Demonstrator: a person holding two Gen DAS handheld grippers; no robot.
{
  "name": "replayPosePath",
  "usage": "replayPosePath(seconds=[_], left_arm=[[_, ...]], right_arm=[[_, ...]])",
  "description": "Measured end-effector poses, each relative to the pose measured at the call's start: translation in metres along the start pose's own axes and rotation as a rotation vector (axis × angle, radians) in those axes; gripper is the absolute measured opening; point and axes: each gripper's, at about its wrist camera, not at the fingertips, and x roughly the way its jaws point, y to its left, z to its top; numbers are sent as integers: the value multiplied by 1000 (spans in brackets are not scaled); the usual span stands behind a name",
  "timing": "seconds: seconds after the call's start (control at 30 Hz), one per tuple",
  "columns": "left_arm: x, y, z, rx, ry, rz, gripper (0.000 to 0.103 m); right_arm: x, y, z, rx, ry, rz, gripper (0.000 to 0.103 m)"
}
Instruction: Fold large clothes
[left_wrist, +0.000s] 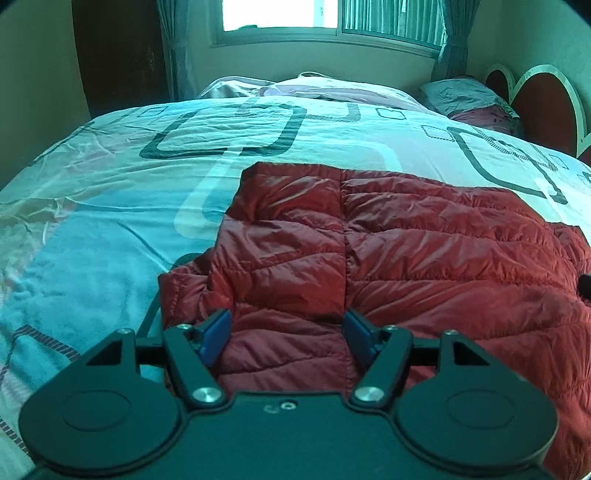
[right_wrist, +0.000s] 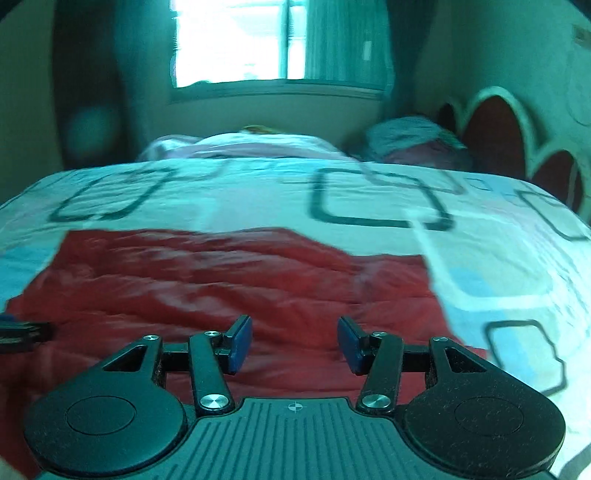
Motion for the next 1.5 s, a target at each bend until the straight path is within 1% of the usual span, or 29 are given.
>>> replayPosePath(seconds=[0.07, 0.17, 0.2, 0.27, 0.3, 0.33, 0.37, 0.43, 0.5, 0.57, 0.63, 0.73, 0.8, 0.9, 1.0, 1.07, 1.17, 1.2, 1.23, 1.27, 1.3, 1.33, 1.4, 1.43, 1.5], left_arm=[[-7, 1, -1, -1, -6, 2, 68], [-23, 9, -3, -26, -15, -13, 72], [-27, 13, -4, -37, -16, -21, 75], [-38, 22, -8, -64, -11, -40, 82], [-42, 27, -10, -78, -3, -44, 86], [-46, 34, -13, -96, 3, -49, 87], [-51, 42, -16, -114, 7, -54, 88], [-57, 58, -21, -147, 10, -42, 93], [-60, 73, -26, -185, 27, -39, 93], [-60, 86, -31, -239, 67, -63, 93], [-60, 94, -37, -282, 94, -82, 93], [-61, 101, -49, -329, 130, -91, 93], [-66, 105, -62, -386, 158, -106, 93], [-74, 108, -80, -461, 178, -118, 93], [-70, 106, -92, -542, 212, -187, 91], [-59, 99, -91, -572, 199, -213, 90], [-44, 91, -85, -605, 135, -195, 89], [-41, 89, -84, -620, 115, -188, 86], [-39, 87, -82, -632, 95, -181, 76], [-36, 85, -81, -639, 84, -178, 72], [-35, 83, -80, -653, 75, -176, 64], [-35, 82, -80, -667, 66, -179, 48], [-32, 79, -76, -685, 66, -203, 28], [-34, 76, -73, -688, 55, -192, 22], [-40, 65, -63, -647, 24, -162, 16]], right_arm=[[1, 10, -4, -15, 12, 17, 51], [-1, 28, -13, -49, 16, 21, 51], [0, 33, -16, -73, 27, 17, 51], [10, 41, -23, -118, 83, 10, 51], [13, 42, -25, -124, 97, 6, 51], [12, 42, -25, -119, 101, 2, 51], [9, 41, -23, -102, 97, 1, 51], [-6, 40, -17, -52, 43, 26, 51], [-13, 46, -13, -54, 24, 33, 51], [-10, 53, -17, -60, 51, 38, 51], [-12, 57, -24, -47, 51, 41, 51], [-16, 59, -33, -47, 55, 26, 51], [-18, 55, -36, -32, 61, 16, 51], [-32, 53, -38, -27, 35, 2, 51], [-30, 51, -38, -55, 37, -21, 51], [-22, 48, -35, -32, 61, -5, 51], [-11, 49, -25, -40, 56, -1, 51], [-8, 50, -22, -49, 51, 3, 51], [-4, 52, -18, -59, 50, 6, 51], [2, 54, -16, -68, 49, 5, 51], [9, 56, -15, -77, 55, 0, 51], [17, 56, -16, -86, 75, -7, 51], [31, 56, -23, -116, 117, 7, 51], [36, 57, -28, -150, 124, 9, 51], [41, 57, -37, -184, 118, 14, 51]])
